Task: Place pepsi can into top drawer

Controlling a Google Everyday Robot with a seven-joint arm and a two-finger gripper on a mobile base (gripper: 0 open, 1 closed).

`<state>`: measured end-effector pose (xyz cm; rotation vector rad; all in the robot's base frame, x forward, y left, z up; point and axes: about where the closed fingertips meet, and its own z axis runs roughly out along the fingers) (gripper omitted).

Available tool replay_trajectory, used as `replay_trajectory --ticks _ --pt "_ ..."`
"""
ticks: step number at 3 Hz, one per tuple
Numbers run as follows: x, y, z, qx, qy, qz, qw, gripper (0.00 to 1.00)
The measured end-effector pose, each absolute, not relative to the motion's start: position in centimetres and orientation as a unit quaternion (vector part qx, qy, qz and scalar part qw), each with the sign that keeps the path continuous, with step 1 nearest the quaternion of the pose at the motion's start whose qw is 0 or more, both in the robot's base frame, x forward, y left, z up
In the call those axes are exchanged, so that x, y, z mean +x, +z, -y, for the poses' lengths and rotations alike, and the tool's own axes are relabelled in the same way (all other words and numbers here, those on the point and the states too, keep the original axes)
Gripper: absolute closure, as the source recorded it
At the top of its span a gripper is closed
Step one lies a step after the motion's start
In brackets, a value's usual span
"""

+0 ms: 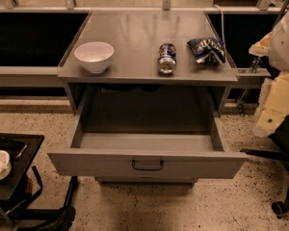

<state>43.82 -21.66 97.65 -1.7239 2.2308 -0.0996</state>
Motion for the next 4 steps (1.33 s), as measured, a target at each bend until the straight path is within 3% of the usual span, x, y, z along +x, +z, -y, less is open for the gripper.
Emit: replay_trajectory --ticks 2,4 --pt "46.6 96.9 20.8 -0.607 -0.014 -0.775 0.174 0.00" --pt "57.0 94.3 15.6 -0.623 0.012 -0.762 0.176 0.00"
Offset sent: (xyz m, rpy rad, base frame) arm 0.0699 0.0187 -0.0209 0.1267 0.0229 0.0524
